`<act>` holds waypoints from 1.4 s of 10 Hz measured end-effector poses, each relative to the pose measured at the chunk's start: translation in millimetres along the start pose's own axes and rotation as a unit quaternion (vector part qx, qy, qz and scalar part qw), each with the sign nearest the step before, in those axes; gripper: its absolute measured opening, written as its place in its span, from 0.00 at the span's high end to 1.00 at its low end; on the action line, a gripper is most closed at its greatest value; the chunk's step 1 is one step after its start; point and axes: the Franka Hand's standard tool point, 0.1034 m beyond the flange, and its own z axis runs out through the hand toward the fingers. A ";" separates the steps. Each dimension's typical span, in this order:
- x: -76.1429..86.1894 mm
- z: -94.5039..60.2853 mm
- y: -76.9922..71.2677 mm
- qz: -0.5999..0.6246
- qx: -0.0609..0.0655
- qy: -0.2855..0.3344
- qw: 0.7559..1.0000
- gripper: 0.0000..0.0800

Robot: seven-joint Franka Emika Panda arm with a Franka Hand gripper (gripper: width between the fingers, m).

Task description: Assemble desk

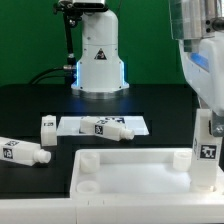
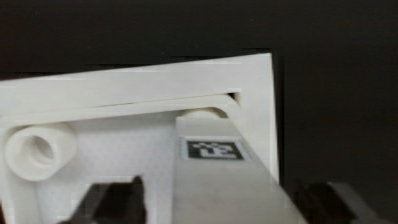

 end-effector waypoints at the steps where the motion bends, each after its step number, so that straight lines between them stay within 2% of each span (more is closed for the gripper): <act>1: 0.4 0.6 1.2 -0.074 -0.005 0.004 0.997 0.40; 2: 0.3 0.3 1.1 -0.178 -0.006 0.006 0.984 0.25; 3: -1.7 -1.6 -0.1 -0.289 -0.007 0.010 0.957 0.21; 4: -1.2 -0.6 0.1 -0.298 -0.007 0.009 0.954 0.19; 5: -0.2 -0.4 0.0 -0.340 -0.008 0.010 0.940 0.19; 6: 3.1 0.2 -0.6 -0.427 -0.010 0.013 0.904 0.19; 7: 9.5 1.8 -1.5 -0.527 -0.015 0.018 0.849 0.19; 8: 9.7 0.3 -4.8 -0.579 -0.015 0.030 0.814 0.19; 9: 6.7 2.0 -5.5 -0.598 -0.009 0.039 0.801 0.19; 10: 6.6 2.4 -4.9 -0.586 -0.009 0.037 0.809 0.19; 12: 6.9 2.5 -5.0 -0.573 -0.008 0.037 0.819 0.52; 13: 7.4 2.7 -4.6 -0.541 -0.007 0.036 0.840 0.52; 14: 9.9 2.8 -4.4 -0.510 -0.006 0.037 0.859 0.64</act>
Offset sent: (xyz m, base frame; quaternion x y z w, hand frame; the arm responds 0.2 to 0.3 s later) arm 0.0000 0.0000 0.0000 0.0000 0.0000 -0.1938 0.9810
